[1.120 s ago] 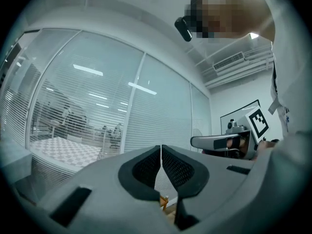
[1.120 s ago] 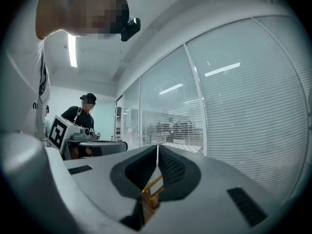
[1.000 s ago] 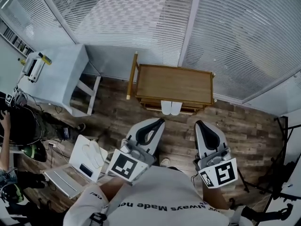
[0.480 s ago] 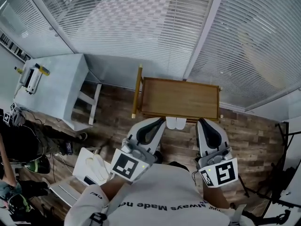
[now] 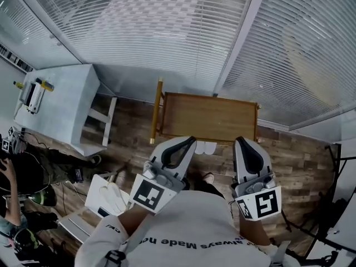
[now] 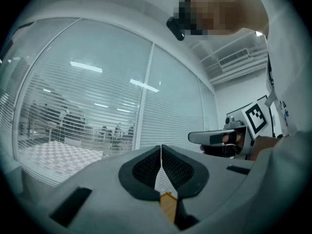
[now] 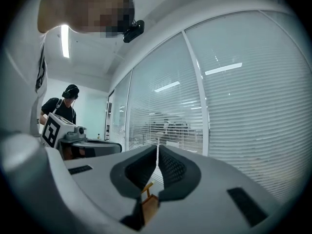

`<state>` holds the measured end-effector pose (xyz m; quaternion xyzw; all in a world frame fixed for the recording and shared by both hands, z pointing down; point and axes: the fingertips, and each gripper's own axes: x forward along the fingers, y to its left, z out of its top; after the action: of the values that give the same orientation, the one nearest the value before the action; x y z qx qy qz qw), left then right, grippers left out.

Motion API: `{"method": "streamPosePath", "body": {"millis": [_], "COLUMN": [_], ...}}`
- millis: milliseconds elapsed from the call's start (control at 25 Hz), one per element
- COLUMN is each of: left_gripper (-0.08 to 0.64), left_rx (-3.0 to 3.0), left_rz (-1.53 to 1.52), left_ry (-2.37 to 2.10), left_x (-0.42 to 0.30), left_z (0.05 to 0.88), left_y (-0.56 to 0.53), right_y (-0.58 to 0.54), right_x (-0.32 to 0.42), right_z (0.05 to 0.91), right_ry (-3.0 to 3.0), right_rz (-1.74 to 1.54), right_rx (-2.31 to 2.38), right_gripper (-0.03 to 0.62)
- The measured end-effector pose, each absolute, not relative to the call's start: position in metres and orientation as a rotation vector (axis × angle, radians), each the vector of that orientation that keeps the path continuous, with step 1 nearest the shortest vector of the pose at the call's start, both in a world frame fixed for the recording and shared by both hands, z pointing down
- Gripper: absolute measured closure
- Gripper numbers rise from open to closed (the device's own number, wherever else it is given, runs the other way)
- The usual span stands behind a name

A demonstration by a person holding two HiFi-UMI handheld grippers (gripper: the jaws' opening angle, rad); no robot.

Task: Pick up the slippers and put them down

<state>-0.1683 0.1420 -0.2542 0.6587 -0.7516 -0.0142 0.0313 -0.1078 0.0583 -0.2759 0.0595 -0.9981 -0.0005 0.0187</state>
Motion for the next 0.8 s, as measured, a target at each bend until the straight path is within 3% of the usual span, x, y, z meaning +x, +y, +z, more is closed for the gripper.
{"method": "streamPosePath", "body": {"millis": [800], "left_gripper": [0.546], "left_rx": [1.991], "left_rz": [-0.005], "left_ry": [-2.285], "left_x": [-0.16], "left_z": [-0.189], "left_y": [0.11], "right_y": [0.03], "right_x": [-0.103], "right_z": [-0.198], "right_ry": [-2.994], "right_rz": [0.107], "right_rx": [0.129], "right_gripper": [0.574]}}
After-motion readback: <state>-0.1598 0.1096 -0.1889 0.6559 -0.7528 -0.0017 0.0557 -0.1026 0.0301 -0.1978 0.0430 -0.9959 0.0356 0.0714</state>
